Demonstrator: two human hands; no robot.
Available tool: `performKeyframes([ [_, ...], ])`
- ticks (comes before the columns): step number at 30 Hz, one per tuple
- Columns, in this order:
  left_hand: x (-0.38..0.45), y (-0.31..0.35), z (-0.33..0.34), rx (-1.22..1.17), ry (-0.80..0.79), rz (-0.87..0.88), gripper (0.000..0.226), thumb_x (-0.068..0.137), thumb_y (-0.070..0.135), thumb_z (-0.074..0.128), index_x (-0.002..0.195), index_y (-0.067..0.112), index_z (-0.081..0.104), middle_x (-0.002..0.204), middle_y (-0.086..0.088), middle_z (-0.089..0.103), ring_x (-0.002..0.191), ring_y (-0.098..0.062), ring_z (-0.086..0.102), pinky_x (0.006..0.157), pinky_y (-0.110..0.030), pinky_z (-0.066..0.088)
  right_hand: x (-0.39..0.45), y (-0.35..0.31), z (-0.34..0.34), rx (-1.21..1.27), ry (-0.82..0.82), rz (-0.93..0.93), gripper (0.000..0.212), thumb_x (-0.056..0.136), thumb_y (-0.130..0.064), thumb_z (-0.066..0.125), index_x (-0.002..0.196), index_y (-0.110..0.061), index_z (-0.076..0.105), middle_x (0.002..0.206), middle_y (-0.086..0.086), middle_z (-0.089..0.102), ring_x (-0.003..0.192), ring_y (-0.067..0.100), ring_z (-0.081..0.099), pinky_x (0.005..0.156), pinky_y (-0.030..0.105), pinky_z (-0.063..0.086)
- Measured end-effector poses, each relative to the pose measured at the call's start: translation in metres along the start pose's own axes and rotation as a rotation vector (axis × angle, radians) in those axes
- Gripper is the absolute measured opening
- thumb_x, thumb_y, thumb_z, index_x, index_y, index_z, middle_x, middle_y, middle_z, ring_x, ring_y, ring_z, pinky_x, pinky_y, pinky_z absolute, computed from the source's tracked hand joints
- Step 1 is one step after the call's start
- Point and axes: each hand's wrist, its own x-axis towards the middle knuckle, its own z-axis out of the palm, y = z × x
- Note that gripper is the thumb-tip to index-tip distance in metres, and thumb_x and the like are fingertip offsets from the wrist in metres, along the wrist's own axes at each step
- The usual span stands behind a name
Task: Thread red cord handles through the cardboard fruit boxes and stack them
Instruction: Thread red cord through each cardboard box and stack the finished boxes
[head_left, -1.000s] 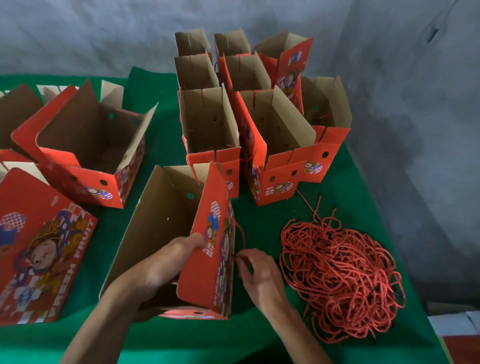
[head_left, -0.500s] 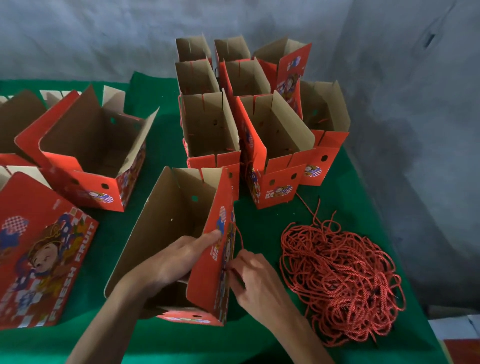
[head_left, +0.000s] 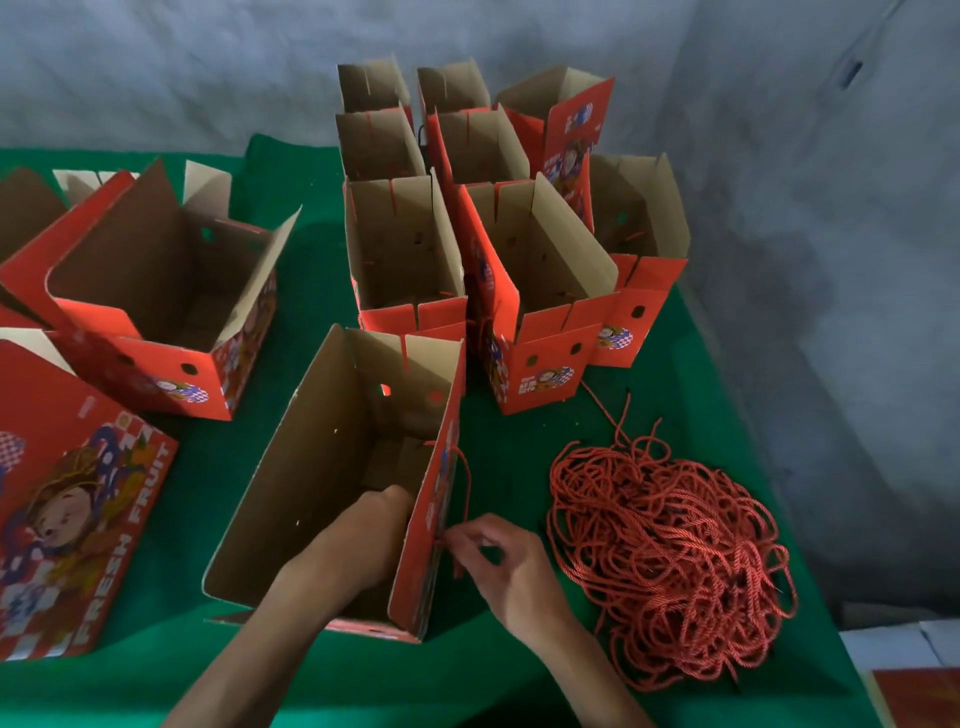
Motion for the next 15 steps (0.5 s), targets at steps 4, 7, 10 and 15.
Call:
performKeyframes([
  [4,0.000,0.001,0.001,0.021,-0.045,-0.020,0.033,0.099,0.026,0.062,0.128,0.015,0.052,0.125,-0.003,0.062,0.107,-0.013,0.064,0.097,-0.033,0.055,0.016,0.049,-0.028,-0.481,0.168,0.132,0.029,0.106,-0.026,0.057,0.132,-0.019,0.067,0.128,-0.002,0.064,0.117,0.015,0.063,0.100,0.032,0.050],
  [7,0.000,0.004,0.001,0.007,-0.013,-0.066,0.027,0.099,0.025,0.063,0.124,0.018,0.053,0.121,-0.001,0.063,0.104,-0.013,0.065,0.095,-0.034,0.056,0.024,0.074,-0.043,-0.747,0.156,0.219,0.036,0.107,-0.026,0.053,0.141,-0.016,0.057,0.134,0.004,0.053,0.123,0.023,0.056,0.099,0.034,0.049],
  [10,-0.001,0.000,-0.006,0.052,0.074,-0.071,0.028,0.096,0.025,0.067,0.121,0.023,0.055,0.117,0.002,0.063,0.097,-0.011,0.066,0.086,-0.029,0.059,0.029,0.081,-0.044,-0.850,0.124,0.235,0.027,0.108,-0.026,0.045,0.125,-0.017,0.065,0.127,0.003,0.054,0.115,0.022,0.058,0.090,0.032,0.049],
  [15,-0.014,-0.021,-0.043,0.208,0.450,0.160,0.057,0.092,0.002,0.056,0.133,0.041,0.055,0.134,0.014,0.056,0.124,-0.009,0.054,0.106,-0.028,0.045,0.037,0.080,-0.043,-0.971,0.117,0.221,0.026,0.105,-0.018,0.045,0.118,-0.018,0.067,0.122,0.001,0.060,0.115,0.022,0.058,0.093,0.033,0.045],
])
